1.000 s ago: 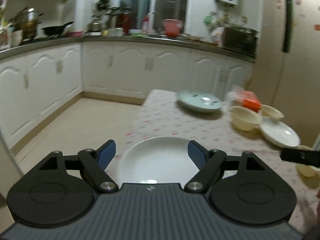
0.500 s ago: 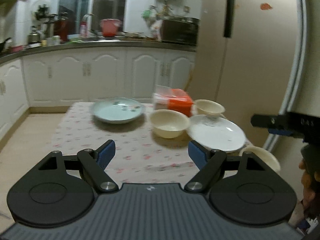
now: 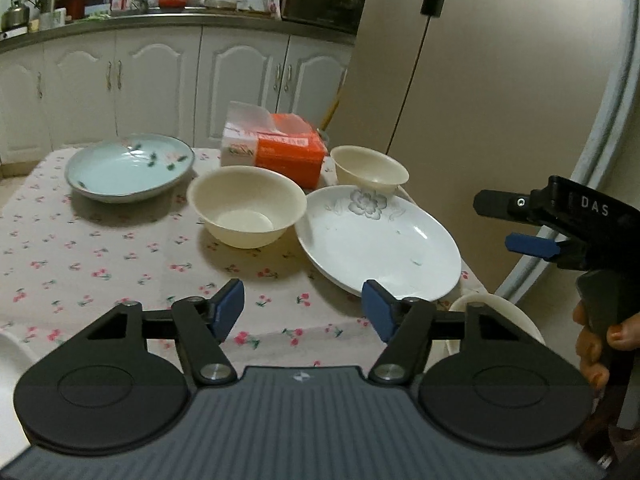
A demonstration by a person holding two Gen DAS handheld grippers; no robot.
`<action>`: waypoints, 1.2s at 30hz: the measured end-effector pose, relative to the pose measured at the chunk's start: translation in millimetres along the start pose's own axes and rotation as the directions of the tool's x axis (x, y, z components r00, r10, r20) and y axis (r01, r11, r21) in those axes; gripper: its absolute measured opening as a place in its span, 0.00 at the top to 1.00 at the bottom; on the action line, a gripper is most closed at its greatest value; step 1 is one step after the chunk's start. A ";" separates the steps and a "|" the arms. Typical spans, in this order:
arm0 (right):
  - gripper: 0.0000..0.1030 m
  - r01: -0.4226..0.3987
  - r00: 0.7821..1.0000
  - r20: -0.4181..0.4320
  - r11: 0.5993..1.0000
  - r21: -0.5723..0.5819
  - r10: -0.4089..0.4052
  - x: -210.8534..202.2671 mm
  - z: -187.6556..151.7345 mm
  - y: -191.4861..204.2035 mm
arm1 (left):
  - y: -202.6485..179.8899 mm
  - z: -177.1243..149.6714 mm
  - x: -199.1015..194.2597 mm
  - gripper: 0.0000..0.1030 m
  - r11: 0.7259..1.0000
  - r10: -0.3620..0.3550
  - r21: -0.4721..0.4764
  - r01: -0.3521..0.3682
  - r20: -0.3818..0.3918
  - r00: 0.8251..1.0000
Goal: Organize plates and bowls
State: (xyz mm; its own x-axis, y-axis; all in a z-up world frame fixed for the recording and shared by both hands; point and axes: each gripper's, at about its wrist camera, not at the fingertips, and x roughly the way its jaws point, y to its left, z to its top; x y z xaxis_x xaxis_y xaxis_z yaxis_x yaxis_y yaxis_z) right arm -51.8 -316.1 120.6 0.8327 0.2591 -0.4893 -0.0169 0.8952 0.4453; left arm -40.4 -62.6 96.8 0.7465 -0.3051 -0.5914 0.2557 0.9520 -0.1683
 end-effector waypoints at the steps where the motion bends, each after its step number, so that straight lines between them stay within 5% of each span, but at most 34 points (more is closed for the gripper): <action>1: 0.02 0.000 1.000 -0.007 1.000 0.008 0.000 2.9 2.2 -4.4 | -0.4 0.9 6.3 0.26 1.000 -0.002 0.000 0.002 -0.005 1.000; 14: 0.10 0.054 0.993 -0.104 0.998 0.032 -0.050 35.4 12.5 -26.7 | 0.8 12.3 71.9 0.41 0.998 -0.019 -0.057 0.015 -0.080 0.997; 32: 0.18 0.134 0.969 -0.209 0.991 0.002 -0.130 61.5 19.3 -34.5 | -1.1 17.0 100.9 0.52 0.999 -0.016 -0.043 0.013 -0.082 0.996; 36: 0.27 0.111 0.967 -0.230 0.994 0.007 -0.106 67.4 19.5 -37.1 | -4.6 16.3 104.1 0.55 1.000 -0.011 -0.024 0.009 -0.074 0.997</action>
State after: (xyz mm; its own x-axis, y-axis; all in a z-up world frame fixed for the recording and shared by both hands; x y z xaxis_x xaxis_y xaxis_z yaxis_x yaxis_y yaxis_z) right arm 15.7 -338.9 85.8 0.6804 0.2387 -0.6929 0.0795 0.9159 0.3936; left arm 46.1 -99.2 48.9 0.6960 -0.3128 -0.6463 0.2478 0.9495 -0.1927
